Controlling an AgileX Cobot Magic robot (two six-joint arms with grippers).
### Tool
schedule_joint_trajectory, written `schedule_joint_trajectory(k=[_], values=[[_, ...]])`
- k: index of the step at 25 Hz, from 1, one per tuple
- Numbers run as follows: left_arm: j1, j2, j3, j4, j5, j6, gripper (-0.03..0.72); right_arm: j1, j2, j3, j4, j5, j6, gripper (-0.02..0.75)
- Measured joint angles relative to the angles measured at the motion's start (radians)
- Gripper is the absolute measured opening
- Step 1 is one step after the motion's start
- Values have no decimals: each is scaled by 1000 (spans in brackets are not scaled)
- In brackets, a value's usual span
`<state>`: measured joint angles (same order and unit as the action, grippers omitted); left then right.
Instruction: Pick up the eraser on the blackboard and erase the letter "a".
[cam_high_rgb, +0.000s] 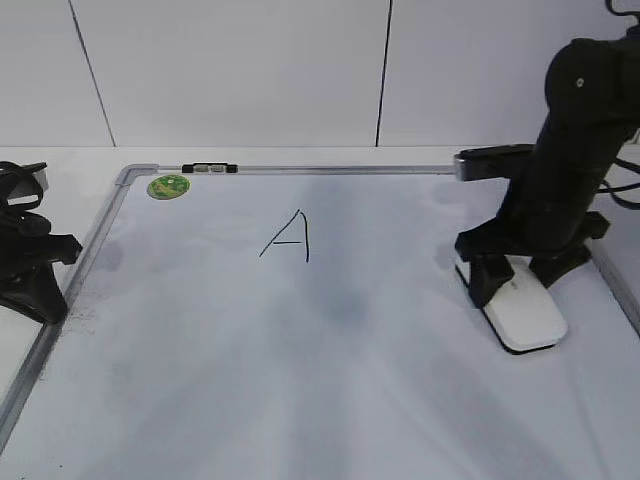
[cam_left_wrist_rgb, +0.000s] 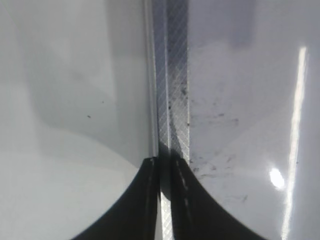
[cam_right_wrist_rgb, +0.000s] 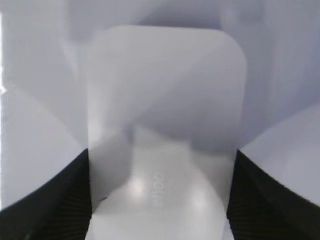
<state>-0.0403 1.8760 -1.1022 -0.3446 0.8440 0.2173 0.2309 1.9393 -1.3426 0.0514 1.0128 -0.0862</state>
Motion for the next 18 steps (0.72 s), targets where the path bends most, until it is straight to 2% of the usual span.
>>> schedule_joint_trajectory(k=[7, 13, 18], values=[[0, 0, 0, 0, 0, 0, 34, 111, 2, 0, 56, 13, -54, 561], [0, 0, 0, 0, 0, 0, 34, 113, -2, -53, 79, 80, -79, 561], [0, 0, 0, 0, 0, 0, 34, 115, -54, -155, 32, 148, -59, 561]])
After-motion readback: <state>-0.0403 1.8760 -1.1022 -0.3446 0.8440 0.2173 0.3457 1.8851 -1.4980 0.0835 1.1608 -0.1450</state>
